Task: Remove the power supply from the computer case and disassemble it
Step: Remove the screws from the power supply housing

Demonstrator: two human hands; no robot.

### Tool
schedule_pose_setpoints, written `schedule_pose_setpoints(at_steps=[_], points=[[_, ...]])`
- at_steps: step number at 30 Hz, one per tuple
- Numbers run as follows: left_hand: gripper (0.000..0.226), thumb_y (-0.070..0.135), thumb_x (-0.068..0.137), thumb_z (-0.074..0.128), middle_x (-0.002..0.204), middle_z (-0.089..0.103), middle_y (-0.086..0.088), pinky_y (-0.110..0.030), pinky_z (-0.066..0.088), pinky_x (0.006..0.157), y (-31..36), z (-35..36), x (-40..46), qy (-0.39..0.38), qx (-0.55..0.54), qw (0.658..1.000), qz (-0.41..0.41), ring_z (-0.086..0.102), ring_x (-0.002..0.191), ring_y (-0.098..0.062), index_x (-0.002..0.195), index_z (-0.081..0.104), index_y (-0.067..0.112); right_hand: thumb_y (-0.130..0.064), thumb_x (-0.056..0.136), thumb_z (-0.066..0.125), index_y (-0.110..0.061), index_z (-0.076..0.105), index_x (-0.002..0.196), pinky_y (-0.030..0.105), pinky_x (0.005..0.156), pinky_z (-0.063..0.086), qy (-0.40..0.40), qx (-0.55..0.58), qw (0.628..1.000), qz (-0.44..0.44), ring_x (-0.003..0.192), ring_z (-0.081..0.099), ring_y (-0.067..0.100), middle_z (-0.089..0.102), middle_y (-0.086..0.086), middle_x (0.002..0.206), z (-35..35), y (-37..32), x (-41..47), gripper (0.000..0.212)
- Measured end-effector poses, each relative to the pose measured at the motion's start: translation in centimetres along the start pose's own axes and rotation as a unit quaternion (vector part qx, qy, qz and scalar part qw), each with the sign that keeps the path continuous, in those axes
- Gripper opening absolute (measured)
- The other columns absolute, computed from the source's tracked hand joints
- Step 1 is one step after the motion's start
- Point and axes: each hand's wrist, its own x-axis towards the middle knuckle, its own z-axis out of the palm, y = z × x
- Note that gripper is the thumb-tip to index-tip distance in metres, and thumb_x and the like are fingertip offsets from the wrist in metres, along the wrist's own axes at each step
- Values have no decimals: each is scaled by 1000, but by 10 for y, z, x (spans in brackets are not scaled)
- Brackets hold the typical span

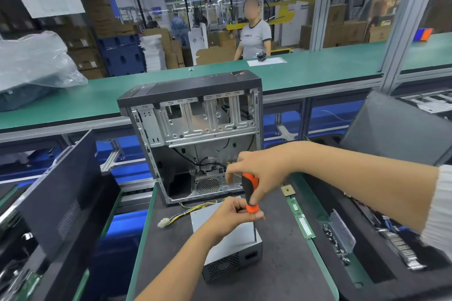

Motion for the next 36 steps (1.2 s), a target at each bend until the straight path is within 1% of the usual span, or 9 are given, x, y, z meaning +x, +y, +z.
schedule_pose_setpoints(at_steps=[4, 8, 13, 15, 18, 23, 28, 32, 36], points=[[10, 11, 87, 71, 87, 74, -2, -16, 48, 85, 1, 0, 0, 0, -1, 1000, -9, 67, 90, -10, 83, 74, 19, -64, 88, 46, -10, 53, 89, 36, 65, 51, 117, -88, 985, 90, 79, 65, 30, 59, 10, 93, 12, -6, 6, 55], [14, 11, 87, 72, 85, 74, 1, -19, 47, 86, 0, 2, -2, -2, -5, 1000, -3, 67, 88, -10, 80, 77, 23, -19, 89, 59, -24, 50, 119, 32, 63, 48, 21, -9, 1000, -1, 89, 57, 24, 47, 6, 116, 3, 2, 2, 31], [18, 12, 85, 74, 87, 74, -1, -20, 49, 86, 1, 3, -3, -4, -7, 1000, 5, 68, 89, -11, 92, 74, 29, -67, 80, 57, -16, 49, 111, 32, 61, 52, 82, -32, 993, 84, 72, 66, 25, 51, 1, 95, 11, -4, -1, 61], [9, 15, 85, 74, 88, 74, -2, -19, 48, 85, -1, 1, -3, -8, 1, 1000, -2, 67, 89, -11, 86, 76, 24, -57, 88, 54, -10, 51, 91, 35, 59, 55, 98, -49, 989, 100, 68, 68, 28, 63, 10, 89, 18, -6, 3, 47], [1, 18, 84, 76, 84, 65, -9, -20, 47, 88, -3, 1, -3, -5, -2, 1000, -3, 60, 86, -17, 83, 76, 19, -23, 88, 59, -22, 46, 115, 33, 54, 52, 28, -6, 998, 55, 73, 62, 28, 46, 8, 113, 13, -3, -2, 30], [15, 14, 82, 76, 85, 70, 1, -18, 48, 83, -4, 3, 0, -13, 1, 1000, 8, 64, 88, -10, 81, 75, 29, -62, 84, 57, -18, 45, 123, 35, 66, 53, 78, 1, 992, 94, 78, 62, 26, 50, 7, 100, 20, -14, -5, 60], [7, 18, 83, 75, 76, 39, -23, -16, 45, 80, -5, 2, 1, -11, 10, 1000, 15, 35, 78, -26, 78, 70, 20, -20, 91, 57, -18, 54, 111, 32, 56, 44, 71, -63, 993, 70, 67, 50, 20, 47, 7, 107, 23, -15, -5, 21], [13, 13, 84, 75, 74, 38, -21, -14, 42, 76, -5, 0, 2, -5, 12, 1000, 25, 41, 73, -18, 77, 65, 10, -45, 81, 69, -29, 38, 131, 39, 68, 50, 35, 2, 997, 70, 82, 58, 26, 36, 6, 115, 19, -11, -11, 61], [8, 11, 85, 74, 77, 49, -8, -12, 44, 76, -7, 0, 2, -4, 12, 1000, 16, 47, 75, -15, 83, 67, 13, -43, 94, 53, -10, 53, 108, 34, 62, 44, 118, -66, 983, 124, 74, 53, 24, 57, 10, 103, 28, -15, -3, 36]])
